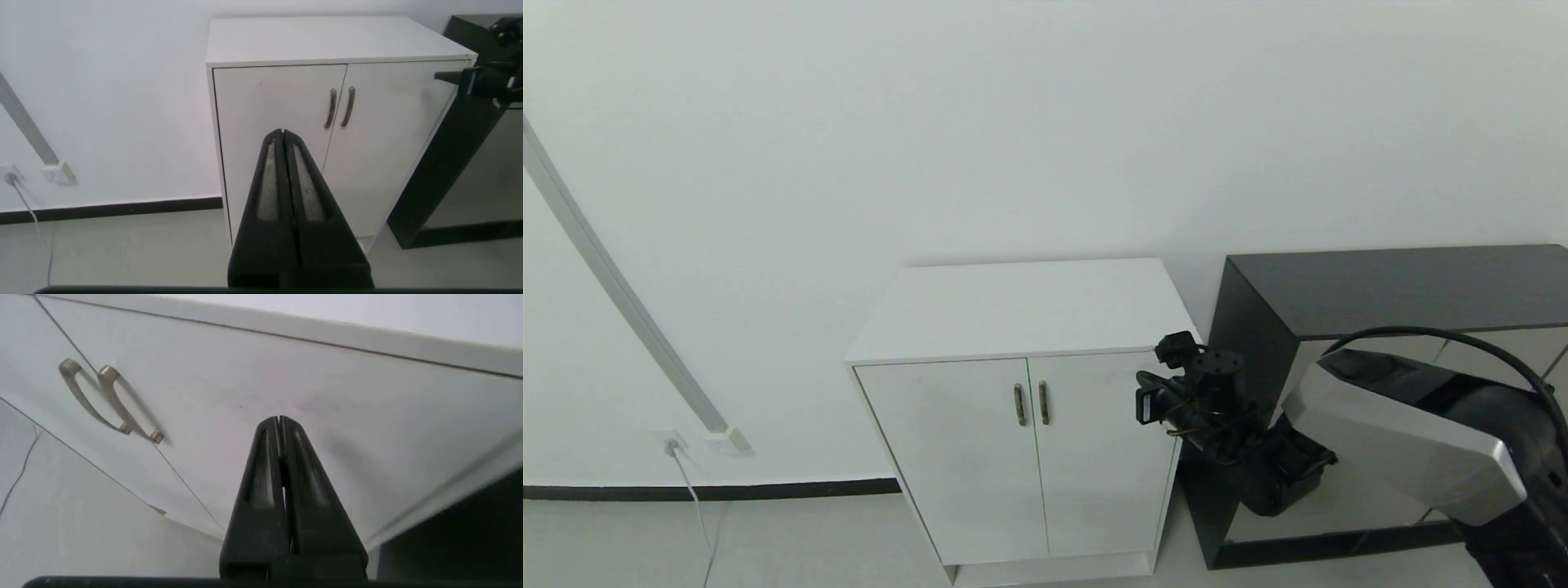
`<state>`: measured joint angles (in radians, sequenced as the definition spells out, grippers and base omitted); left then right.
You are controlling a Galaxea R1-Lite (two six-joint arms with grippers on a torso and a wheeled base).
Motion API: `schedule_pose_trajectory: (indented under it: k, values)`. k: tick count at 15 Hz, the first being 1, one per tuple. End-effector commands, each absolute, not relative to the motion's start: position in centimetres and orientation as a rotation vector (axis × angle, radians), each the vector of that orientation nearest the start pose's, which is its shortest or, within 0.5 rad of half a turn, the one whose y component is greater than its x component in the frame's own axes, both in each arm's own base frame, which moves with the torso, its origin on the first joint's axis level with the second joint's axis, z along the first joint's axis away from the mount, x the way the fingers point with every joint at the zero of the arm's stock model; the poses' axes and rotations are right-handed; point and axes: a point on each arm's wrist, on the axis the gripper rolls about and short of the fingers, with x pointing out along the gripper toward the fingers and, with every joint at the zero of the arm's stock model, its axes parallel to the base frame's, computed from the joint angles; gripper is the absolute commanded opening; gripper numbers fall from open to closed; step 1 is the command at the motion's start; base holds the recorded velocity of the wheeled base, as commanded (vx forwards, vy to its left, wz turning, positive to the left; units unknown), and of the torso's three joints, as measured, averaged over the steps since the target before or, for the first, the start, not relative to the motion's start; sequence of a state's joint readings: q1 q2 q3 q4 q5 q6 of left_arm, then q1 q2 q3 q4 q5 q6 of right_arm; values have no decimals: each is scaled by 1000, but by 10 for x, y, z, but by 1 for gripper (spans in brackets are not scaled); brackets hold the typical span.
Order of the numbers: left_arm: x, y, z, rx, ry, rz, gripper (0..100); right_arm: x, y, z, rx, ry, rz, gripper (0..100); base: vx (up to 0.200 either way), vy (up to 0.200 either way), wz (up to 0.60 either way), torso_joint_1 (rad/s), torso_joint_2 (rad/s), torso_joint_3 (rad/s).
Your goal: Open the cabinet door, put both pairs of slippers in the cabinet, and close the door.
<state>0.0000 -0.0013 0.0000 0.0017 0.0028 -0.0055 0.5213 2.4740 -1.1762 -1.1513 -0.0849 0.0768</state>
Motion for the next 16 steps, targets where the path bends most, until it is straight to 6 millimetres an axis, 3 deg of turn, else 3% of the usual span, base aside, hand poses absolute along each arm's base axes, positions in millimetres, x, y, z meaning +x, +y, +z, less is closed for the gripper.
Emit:
schedule_pose_trajectory:
  k: [1,7,13,16]
  values:
    - [-23,0,75,-6,2,3,0,382,196,50,42,132,387,0,0,0,0,0,0,0]
    - [-23,0,75,-6,2,3,0,370,102,71,47,143,148,0,0,0,0,0,0,0]
    - [-23,0,75,-5,2,2,0,312,24,95,0,160,-83,0,0,0,0,0,0,0]
    - [-23,0,75,-5,2,2,0,276,4,100,-17,157,-141,0,0,0,0,0,0,0]
